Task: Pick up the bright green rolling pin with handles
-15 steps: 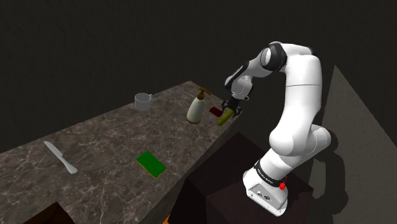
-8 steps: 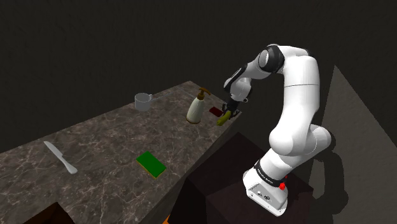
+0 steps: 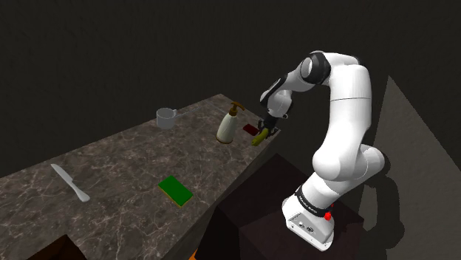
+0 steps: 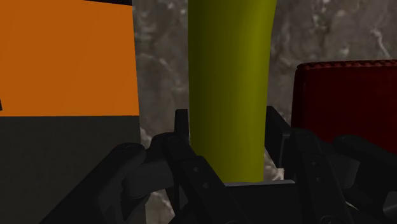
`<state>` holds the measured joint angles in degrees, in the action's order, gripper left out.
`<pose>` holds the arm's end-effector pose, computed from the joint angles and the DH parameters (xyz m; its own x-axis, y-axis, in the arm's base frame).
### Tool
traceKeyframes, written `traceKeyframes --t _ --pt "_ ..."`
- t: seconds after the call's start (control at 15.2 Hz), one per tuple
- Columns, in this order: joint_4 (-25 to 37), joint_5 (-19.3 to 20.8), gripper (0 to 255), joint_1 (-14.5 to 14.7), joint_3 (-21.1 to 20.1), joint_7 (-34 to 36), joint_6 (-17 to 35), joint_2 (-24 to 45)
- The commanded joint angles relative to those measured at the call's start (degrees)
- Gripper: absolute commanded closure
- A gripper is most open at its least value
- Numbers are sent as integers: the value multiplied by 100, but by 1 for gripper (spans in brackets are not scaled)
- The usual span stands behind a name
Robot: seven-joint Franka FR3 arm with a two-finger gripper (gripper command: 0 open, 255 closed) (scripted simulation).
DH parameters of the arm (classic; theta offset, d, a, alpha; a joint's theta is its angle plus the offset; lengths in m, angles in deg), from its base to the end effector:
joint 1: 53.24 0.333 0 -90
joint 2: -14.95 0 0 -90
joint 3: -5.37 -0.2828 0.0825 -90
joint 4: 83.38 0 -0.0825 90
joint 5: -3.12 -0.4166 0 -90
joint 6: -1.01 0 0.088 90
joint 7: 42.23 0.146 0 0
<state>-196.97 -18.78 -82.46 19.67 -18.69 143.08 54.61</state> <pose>0.4064 -0.4014 0.0151 0.1165 -0.9813 -0.1530 -0.9915 -0.1239 0.0399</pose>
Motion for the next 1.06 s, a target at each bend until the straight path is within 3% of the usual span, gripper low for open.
traceKeyframes --t 0.0,0.99 --pt "-38 35 255 28 33 27 -65 -100" --pt "-259 392 255 243 328 285 -697 -975"
